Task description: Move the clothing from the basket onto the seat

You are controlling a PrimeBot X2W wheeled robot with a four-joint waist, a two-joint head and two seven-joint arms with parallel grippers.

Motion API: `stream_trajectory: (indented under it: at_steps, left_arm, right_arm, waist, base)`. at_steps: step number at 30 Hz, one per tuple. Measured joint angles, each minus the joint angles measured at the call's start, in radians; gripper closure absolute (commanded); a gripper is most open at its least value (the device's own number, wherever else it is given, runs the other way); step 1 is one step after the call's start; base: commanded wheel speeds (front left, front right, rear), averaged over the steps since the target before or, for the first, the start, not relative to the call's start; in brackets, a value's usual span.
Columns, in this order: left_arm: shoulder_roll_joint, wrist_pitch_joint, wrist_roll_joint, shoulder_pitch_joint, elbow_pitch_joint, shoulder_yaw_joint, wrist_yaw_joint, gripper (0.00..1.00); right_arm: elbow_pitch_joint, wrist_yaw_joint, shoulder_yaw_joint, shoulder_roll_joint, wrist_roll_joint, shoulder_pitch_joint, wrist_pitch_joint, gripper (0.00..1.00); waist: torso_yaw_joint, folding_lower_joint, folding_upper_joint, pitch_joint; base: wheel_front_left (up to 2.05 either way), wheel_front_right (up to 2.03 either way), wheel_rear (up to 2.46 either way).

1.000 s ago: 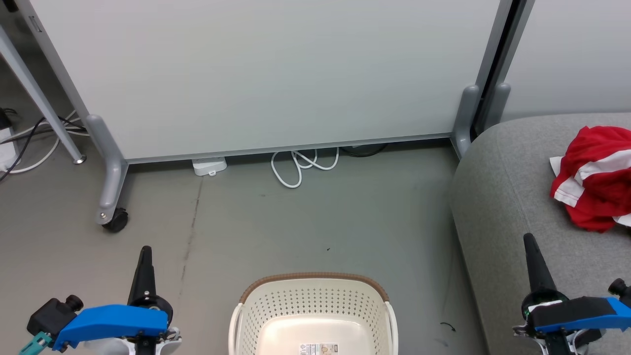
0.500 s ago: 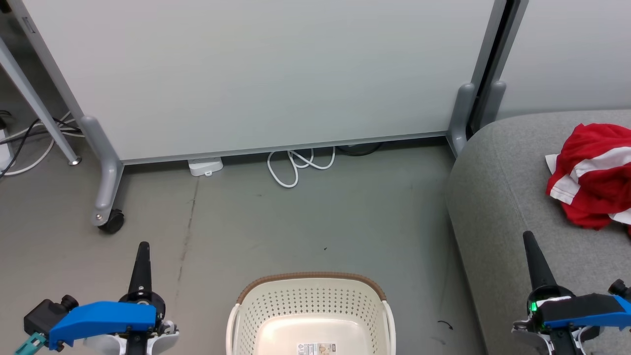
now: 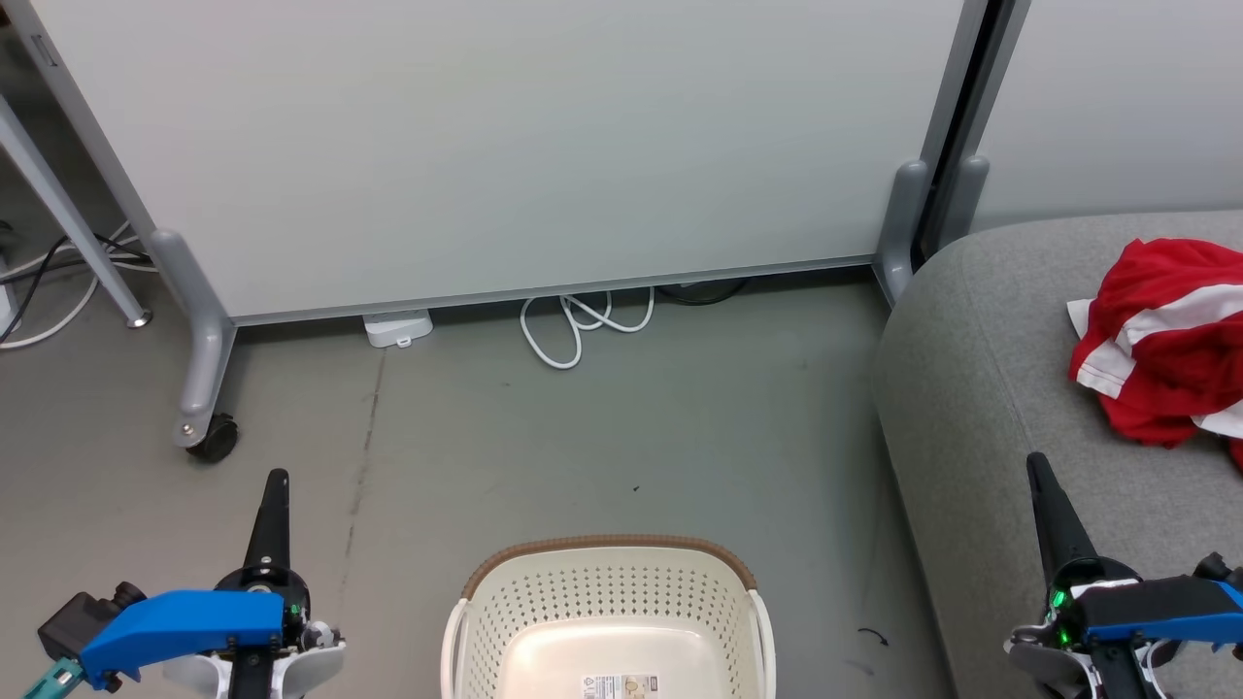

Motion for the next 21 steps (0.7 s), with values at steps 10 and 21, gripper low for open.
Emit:
stream_trajectory:
  at_steps: [10, 21]
  left_arm:
    - [-0.001, 0.021, -0.081, -0.004, -0.004, 0.009, -0.002, 1.0]
    - [-0.003, 0.04, -0.163, -0.012, -0.009, 0.021, -0.002, 1.0]
  right_arm:
    - [0.004, 0.0, -0.002, 0.0, 0.086, -0.009, 0.022, 1.0]
    - [0.008, 0.0, -0.004, 0.0, 0.171, -0.015, 0.042, 1.0]
  waist:
    - [-0.007, -0.0001, 0.0, 0.002]
    - [-0.014, -0.0001, 0.0, 0.003]
  base:
    - [0.0, 0.0, 0.0]
    - [0.0, 0.0, 0.0]
